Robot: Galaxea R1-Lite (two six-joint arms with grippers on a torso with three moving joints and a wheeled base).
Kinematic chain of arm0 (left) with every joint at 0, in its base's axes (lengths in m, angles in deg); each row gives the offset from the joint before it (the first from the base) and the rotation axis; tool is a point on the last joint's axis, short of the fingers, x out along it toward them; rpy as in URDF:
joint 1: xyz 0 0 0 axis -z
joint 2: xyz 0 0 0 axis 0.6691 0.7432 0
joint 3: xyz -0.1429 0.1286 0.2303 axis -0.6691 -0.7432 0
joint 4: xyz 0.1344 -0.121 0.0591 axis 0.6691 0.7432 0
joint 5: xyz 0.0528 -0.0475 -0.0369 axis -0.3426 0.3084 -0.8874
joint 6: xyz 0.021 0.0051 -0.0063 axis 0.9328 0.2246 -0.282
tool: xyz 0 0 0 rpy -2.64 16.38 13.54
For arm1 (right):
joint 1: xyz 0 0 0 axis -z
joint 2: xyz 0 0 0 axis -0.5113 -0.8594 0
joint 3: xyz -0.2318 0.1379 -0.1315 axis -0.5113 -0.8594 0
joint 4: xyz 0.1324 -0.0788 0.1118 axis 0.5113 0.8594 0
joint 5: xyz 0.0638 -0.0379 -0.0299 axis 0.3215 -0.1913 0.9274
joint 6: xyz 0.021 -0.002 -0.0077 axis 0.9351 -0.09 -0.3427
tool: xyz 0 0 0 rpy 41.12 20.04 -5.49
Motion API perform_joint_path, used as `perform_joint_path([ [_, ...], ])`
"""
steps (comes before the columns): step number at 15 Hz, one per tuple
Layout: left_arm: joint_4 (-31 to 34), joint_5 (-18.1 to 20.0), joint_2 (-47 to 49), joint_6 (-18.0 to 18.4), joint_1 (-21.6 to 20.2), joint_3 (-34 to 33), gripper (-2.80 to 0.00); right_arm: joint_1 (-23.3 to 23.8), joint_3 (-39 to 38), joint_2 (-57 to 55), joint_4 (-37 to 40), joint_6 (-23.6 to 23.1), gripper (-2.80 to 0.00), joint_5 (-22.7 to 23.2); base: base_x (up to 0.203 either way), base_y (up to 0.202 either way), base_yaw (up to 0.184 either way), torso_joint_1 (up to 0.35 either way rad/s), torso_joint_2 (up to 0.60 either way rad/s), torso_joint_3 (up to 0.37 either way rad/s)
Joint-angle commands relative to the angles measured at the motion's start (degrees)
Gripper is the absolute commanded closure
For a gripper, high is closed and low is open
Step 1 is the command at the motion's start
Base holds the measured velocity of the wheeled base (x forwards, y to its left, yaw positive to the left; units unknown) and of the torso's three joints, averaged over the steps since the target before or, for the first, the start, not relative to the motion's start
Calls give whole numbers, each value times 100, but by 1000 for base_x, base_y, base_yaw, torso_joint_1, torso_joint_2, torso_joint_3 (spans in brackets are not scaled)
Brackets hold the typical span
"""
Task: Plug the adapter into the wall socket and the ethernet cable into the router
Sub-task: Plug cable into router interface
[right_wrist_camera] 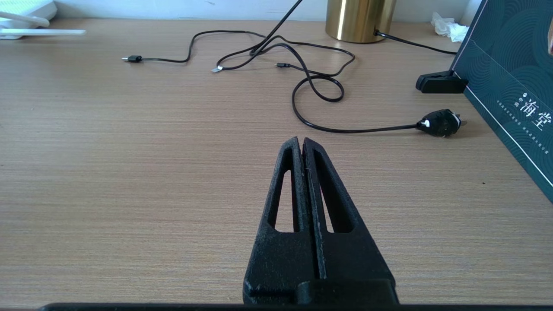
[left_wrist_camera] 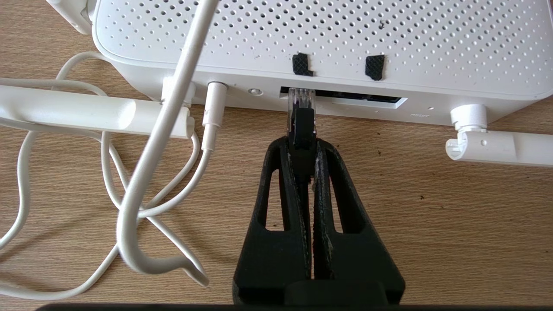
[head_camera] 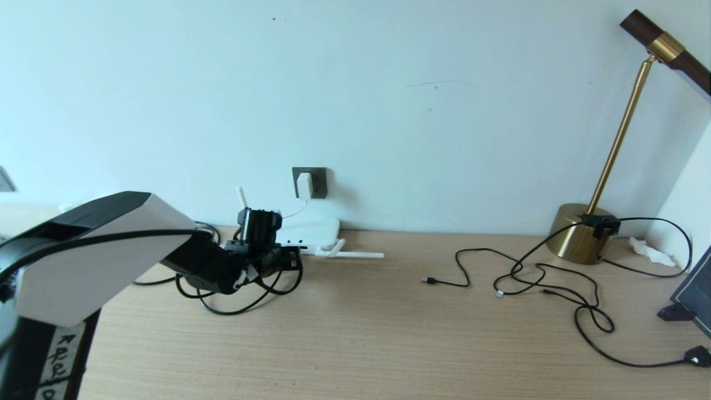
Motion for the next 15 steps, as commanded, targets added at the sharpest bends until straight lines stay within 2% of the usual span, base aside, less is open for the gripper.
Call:
perform_joint_path([
  [1, -33, -10, 9, -7, -7, 3, 0, 1, -1, -6, 6, 0, 0, -5, 0, 0, 0, 0, 0, 0],
  [15, -33, -10, -44, -15, -7, -103, 0, 1, -1, -6, 6, 0, 0, -5, 0, 0, 0, 0, 0, 0],
])
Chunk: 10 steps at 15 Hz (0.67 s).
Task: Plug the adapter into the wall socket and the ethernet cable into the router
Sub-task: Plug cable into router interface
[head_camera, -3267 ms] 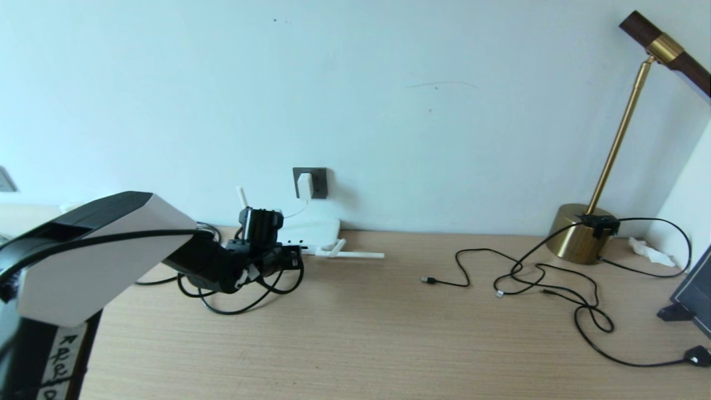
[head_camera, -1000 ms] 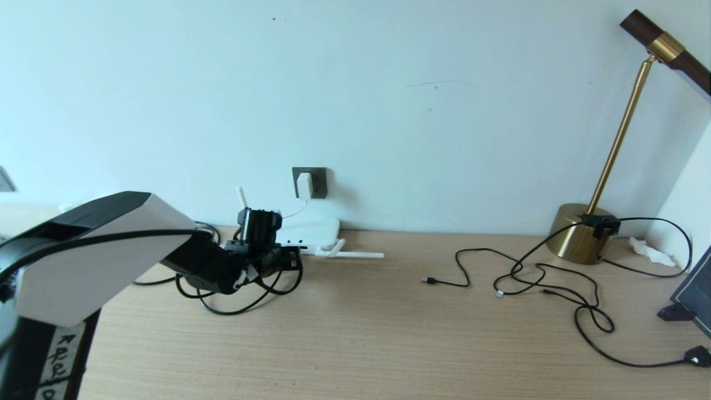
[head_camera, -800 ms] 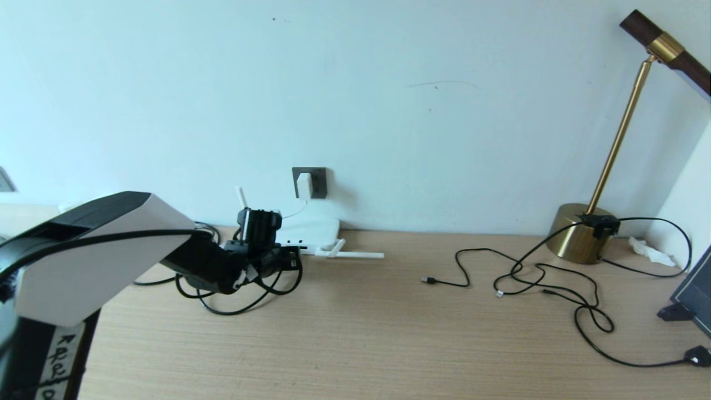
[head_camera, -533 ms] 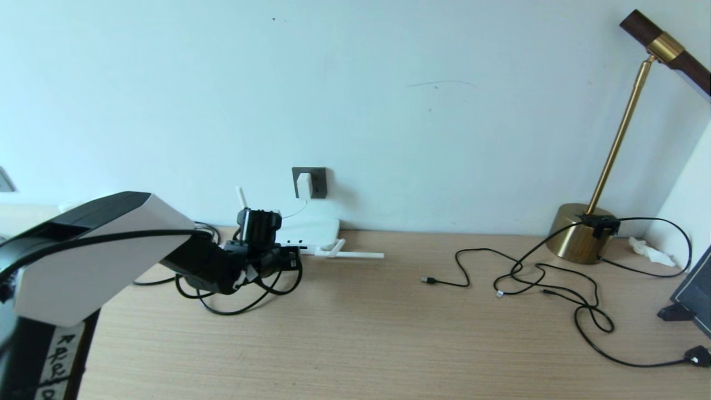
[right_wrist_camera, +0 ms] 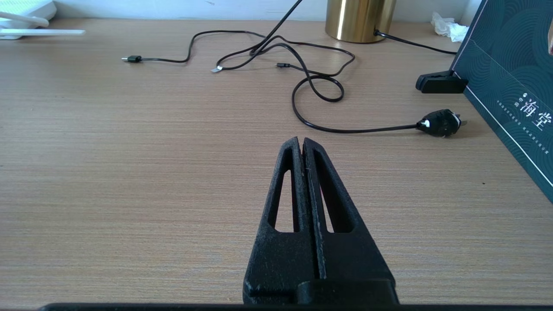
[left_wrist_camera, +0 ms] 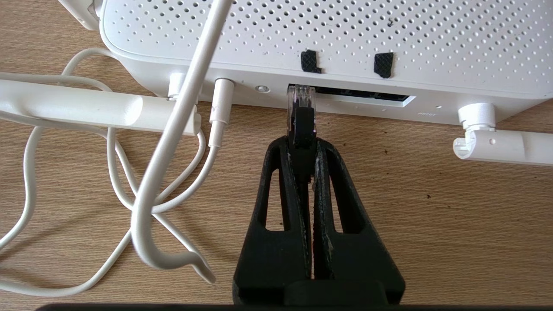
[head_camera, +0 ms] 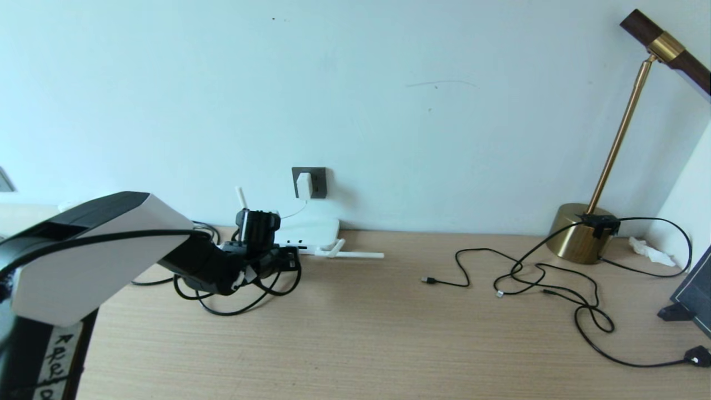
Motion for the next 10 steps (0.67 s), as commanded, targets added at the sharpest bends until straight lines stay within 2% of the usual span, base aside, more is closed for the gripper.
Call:
perform_joint_path([
  [1, -7, -8, -5, -7, 1, 0, 0, 9, -1, -2, 2, 2, 0, -3, 0, 0, 0, 0, 0, 0],
  [10, -7, -8, 4, 11, 1, 52, 0, 1, -1, -6, -3, 2, 0, -3, 0, 0, 0, 0, 0, 0],
])
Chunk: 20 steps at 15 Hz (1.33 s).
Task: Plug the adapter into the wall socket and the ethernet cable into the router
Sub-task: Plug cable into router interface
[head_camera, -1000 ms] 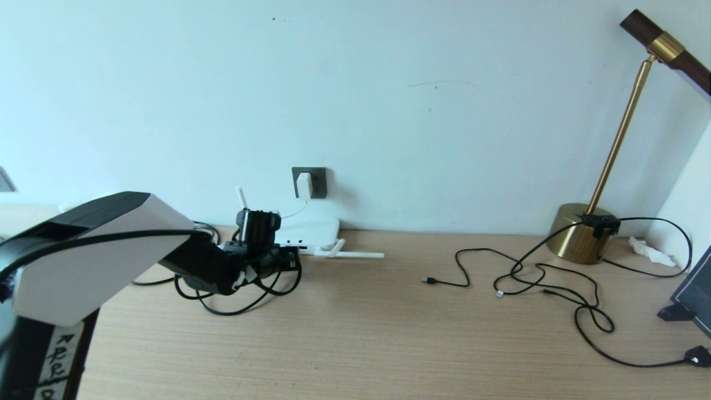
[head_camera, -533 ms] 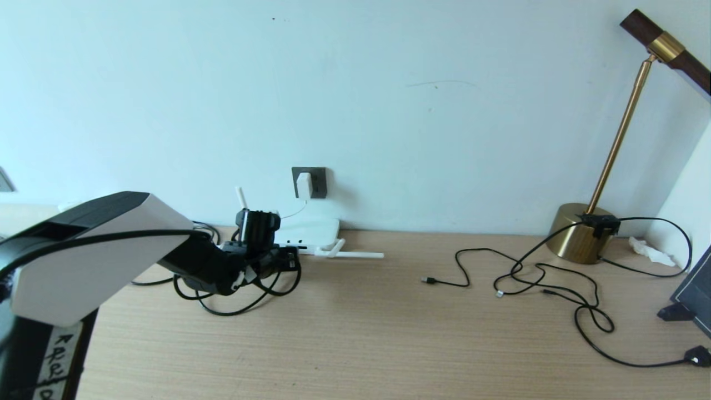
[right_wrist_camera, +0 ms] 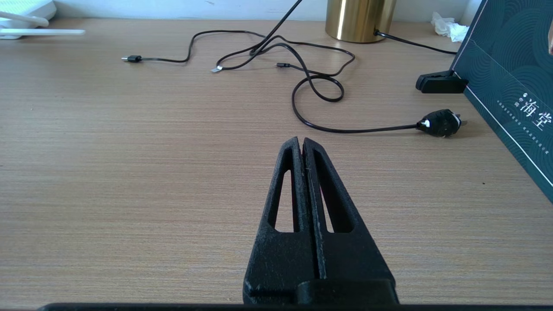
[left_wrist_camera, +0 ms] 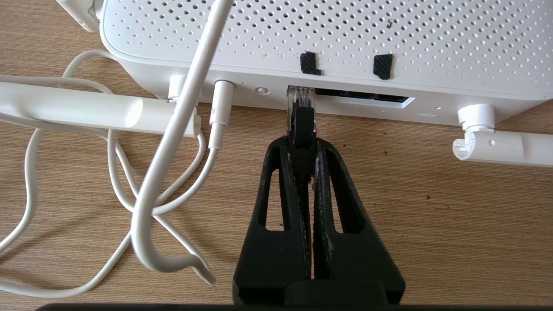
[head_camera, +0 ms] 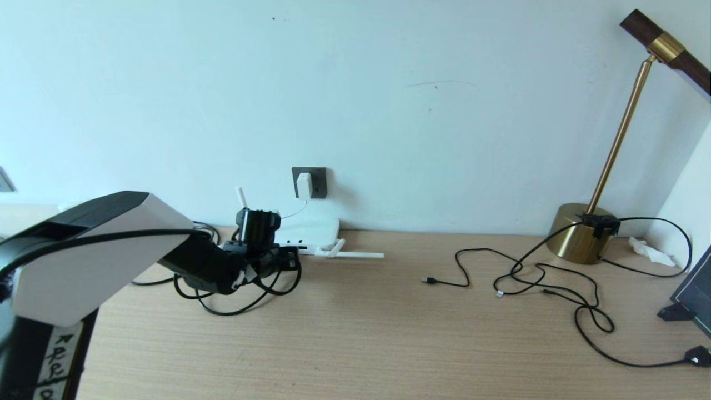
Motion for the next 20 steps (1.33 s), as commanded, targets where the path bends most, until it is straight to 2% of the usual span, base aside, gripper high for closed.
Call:
perform_joint_path([
  [1, -30, -8, 6, -4, 6, 11, 0, 2, -1, -6, 6, 2, 0, -1, 0, 0, 0, 0, 0, 0],
  [20, -29, -8, 59, 5, -1, 142, 0, 1, -1, -6, 6, 2, 0, -1, 0, 0, 0, 0, 0, 0],
])
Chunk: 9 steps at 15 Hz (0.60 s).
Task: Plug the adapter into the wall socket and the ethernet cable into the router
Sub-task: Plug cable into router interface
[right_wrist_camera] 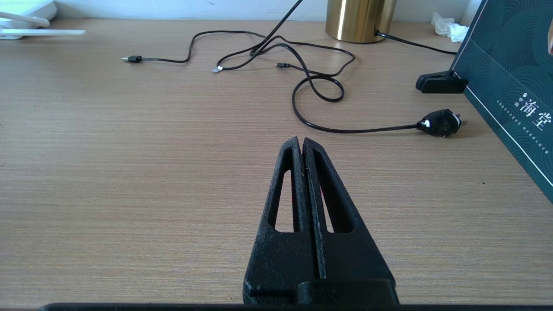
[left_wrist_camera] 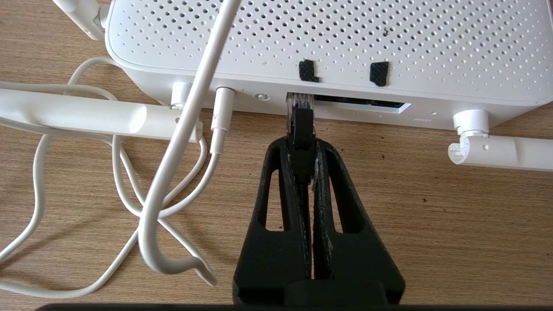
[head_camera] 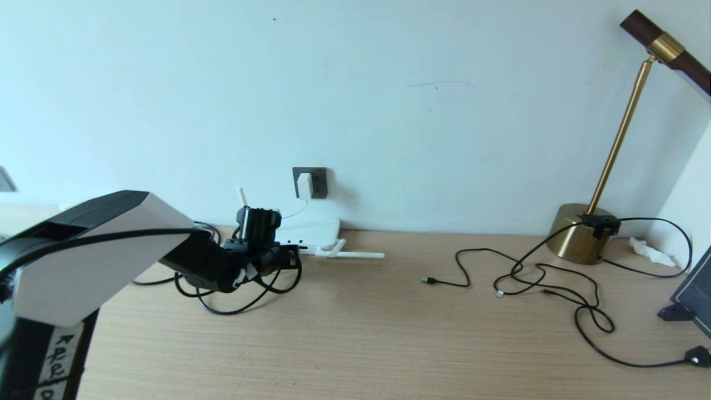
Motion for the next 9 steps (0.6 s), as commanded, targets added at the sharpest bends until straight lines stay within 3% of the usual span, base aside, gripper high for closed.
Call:
perform_joint_path([
  [1, -33, -5, 39, -8, 1, 43, 0, -2, -1, -6, 6, 0, 0, -4, 0, 0, 0, 0, 0, 0],
  [9, -33, -5, 91, -8, 1, 77, 0, -1, -1, -5, 6, 0, 0, -6, 0, 0, 0, 0, 0, 0],
])
